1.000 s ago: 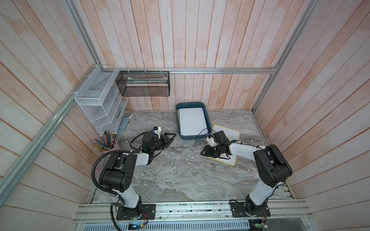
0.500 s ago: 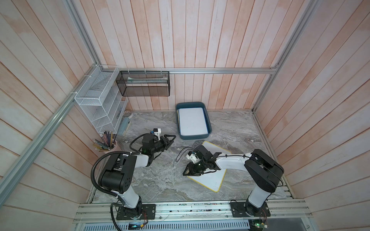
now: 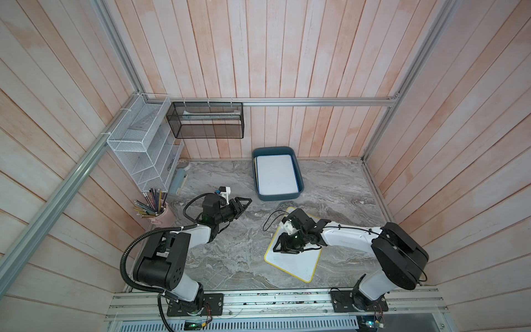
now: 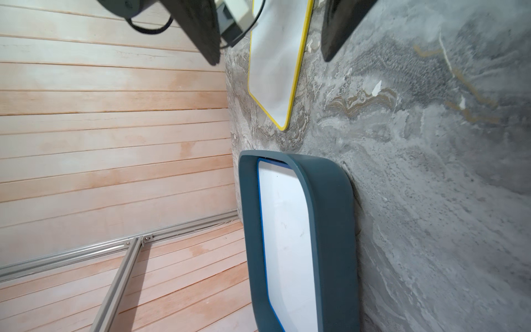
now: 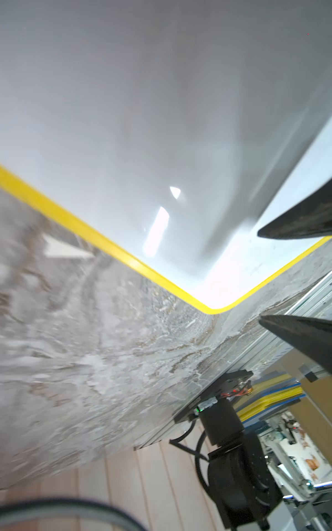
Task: Put the whiteboard into the storage box
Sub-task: Move the whiteboard to the center of the board, then pick up the whiteboard at the center of the board.
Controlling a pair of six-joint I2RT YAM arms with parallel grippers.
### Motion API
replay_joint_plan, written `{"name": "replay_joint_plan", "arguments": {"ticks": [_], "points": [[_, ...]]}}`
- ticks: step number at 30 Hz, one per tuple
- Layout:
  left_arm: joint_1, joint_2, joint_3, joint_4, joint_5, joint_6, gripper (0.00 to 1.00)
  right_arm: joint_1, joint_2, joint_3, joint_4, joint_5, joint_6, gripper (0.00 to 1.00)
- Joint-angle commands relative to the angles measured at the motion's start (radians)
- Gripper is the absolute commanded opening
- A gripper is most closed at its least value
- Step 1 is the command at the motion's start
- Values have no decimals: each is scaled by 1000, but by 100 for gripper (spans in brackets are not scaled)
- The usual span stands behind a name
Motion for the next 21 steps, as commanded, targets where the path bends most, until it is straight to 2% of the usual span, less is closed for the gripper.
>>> {"name": "replay_joint_plan", "arguments": {"ticks": [1,5,8,11,16,21], "points": [[-20,-24,60,-212,19,172,58,-67,-89,-70,30,79,34,45],[-67,-36,102,-363,-10,289,58,-152,-253,-201,28,129,67,45],[-93,-13,114,-385,2,322,58,-248,-386,-314,34,119,77,45],[-95,7,131,-419,44,340,58,-348,-508,-357,-21,99,36,45],[-96,-86,114,-567,-45,418,59,-378,-659,-359,-169,183,-3,45],[-96,-156,85,-616,-40,456,59,-379,-766,-399,-235,223,11,45]]}}
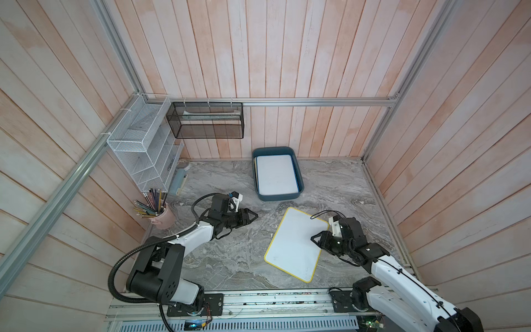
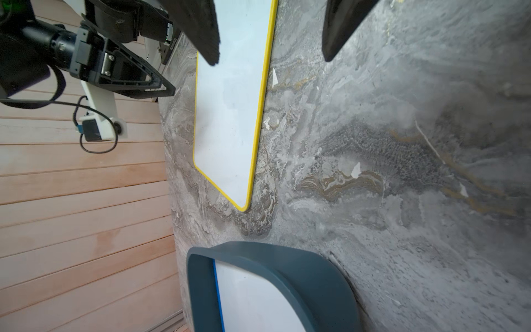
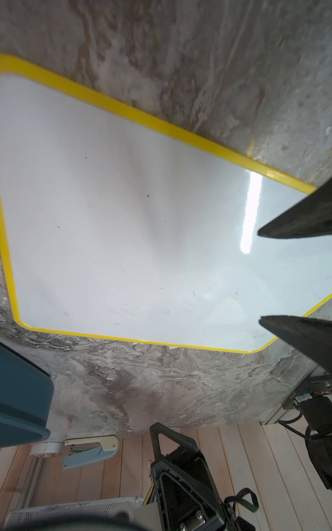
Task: Put the whiteboard into the storage box
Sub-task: Pick up the whiteboard at the center of the board.
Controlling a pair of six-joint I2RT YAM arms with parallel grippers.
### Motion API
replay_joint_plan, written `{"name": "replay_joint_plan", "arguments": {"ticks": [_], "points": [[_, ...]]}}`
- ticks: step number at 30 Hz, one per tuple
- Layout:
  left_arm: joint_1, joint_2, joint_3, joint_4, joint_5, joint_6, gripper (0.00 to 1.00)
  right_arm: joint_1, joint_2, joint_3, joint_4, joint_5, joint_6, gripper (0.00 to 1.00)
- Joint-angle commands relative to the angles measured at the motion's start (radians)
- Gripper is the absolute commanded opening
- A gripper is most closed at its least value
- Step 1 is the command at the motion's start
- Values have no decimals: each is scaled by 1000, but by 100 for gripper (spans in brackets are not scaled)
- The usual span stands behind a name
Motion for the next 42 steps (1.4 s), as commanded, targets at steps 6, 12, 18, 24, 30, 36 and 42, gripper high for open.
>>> {"name": "replay_joint_plan", "arguments": {"ticks": [6,12,18,24,30,36,42], "points": [[-2,-25,2,-63,-10,85,59,-5,-81,-27,-146,90,1,45],[-17,93,83,-42,41,82,59,-11,-25,-62,-66,88,-6,45],[-88,192,182,-106,8,86,59,-31,172,-48,66,44,-58,46],[-138,340,300,-183,-47,93,59,-99,325,-23,74,25,-160,46],[-177,408,379,-216,-127,54,59,-123,341,-29,154,-30,-179,46],[-178,421,398,-238,-142,24,58,-136,316,-42,188,-78,-177,45],[-178,384,416,-274,-173,79,58,-139,270,-50,202,-71,-141,45]]}}
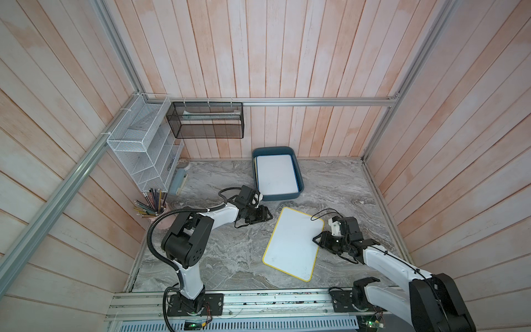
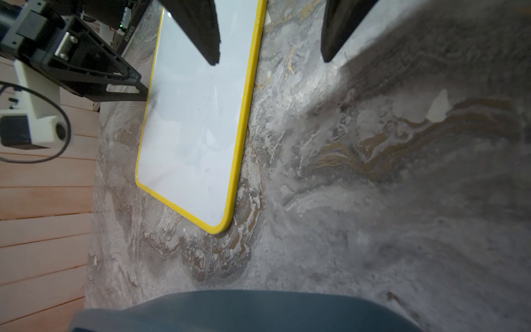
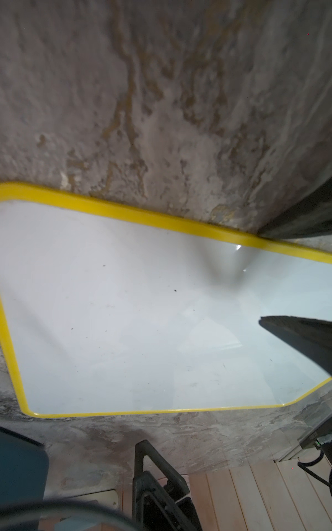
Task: Put the whiteboard into the storage box
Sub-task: Pick up the whiteboard at the center of the board.
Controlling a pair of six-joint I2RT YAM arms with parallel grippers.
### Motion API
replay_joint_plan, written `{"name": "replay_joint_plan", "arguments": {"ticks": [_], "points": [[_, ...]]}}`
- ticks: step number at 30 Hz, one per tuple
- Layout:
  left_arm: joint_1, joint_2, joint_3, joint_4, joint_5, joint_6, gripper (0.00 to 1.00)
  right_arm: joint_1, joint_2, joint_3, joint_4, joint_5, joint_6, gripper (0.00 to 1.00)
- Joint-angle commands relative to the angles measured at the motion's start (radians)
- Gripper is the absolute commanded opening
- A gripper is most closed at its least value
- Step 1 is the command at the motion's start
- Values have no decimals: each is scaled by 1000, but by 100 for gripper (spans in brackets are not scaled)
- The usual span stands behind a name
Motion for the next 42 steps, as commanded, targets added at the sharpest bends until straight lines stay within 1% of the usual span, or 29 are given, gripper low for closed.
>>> {"name": "replay_joint_plan", "arguments": {"ticks": [1,4,8,12,14,16,19,21,22,25,26,29,31,35,37,39,42], "points": [[0,-19,23,-22,-18,36,59,-4,-24,1,-14,7,23,46],[7,0,0,12,6,35,58,-8,-25,49,-83,26,18,46],[33,26,-5,17,38,74,58,-16,-19,69,-103,38,0,45],[53,7,-52,48,105,86,58,-21,-21,72,-106,52,47,46],[57,12,-47,11,119,89,58,-31,-13,88,-118,51,56,45],[60,15,-57,4,138,80,58,-38,4,107,-123,48,46,46],[56,27,-77,28,200,76,58,-51,39,138,-152,48,0,45],[48,41,-84,32,220,85,58,-50,64,129,-119,39,-4,45],[45,45,-85,26,227,89,58,-50,84,117,-72,22,-2,45],[38,41,-106,9,226,80,58,-53,190,140,24,-66,-24,45],[37,33,-119,13,225,70,58,-51,236,165,30,-94,-41,45],[31,26,-152,36,227,51,59,-48,353,230,32,-125,-79,45],[24,34,-161,55,230,49,58,-47,400,244,87,-149,-73,45],[13,56,-164,55,243,50,58,-31,490,286,219,-237,-19,45],[14,46,-183,58,238,46,58,-7,515,321,234,-243,-14,45],[15,20,-209,57,199,45,58,5,511,325,242,-214,-10,45],[32,-9,-250,57,162,46,58,-19,486,313,210,-187,-18,46]]}}
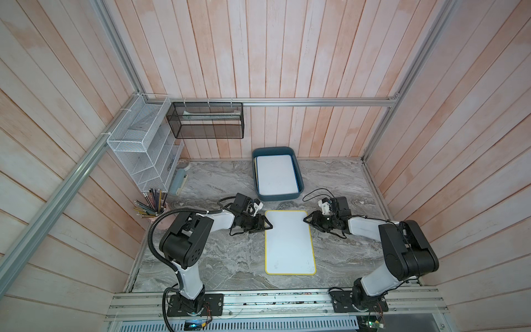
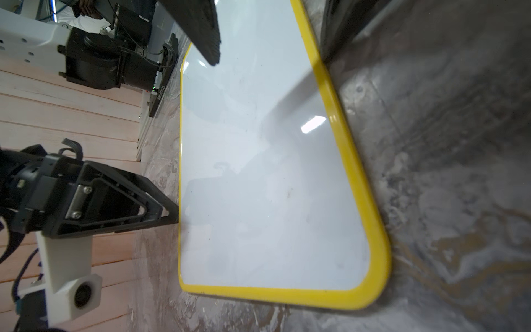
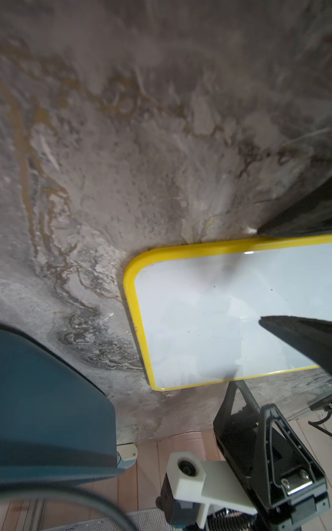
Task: Put the whiteboard into the storage box
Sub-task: Pick up the whiteboard at the center of the board.
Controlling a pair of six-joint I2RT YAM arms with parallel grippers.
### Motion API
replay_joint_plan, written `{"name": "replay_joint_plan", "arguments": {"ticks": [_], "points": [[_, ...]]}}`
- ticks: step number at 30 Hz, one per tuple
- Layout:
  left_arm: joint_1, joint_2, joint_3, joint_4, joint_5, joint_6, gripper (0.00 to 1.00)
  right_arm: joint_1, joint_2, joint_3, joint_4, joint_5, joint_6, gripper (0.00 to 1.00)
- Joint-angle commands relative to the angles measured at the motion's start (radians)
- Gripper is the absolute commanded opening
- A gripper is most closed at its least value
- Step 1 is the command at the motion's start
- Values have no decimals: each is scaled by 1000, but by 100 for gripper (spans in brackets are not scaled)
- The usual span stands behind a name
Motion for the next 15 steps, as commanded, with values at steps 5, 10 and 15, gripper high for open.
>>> {"name": "replay_joint_plan", "arguments": {"ticks": [5,10,15], "points": [[9,-20,-114,-70,-89,-11,58,-42,-90,-2,-203,24,-81,47],[8,-65,-181,-33,-89,-53,59,-39,-155,-62,-277,41,-91,47],[-20,-65,-211,-33,-76,-55,59,13,-202,-151,-238,4,-41,47]]}}
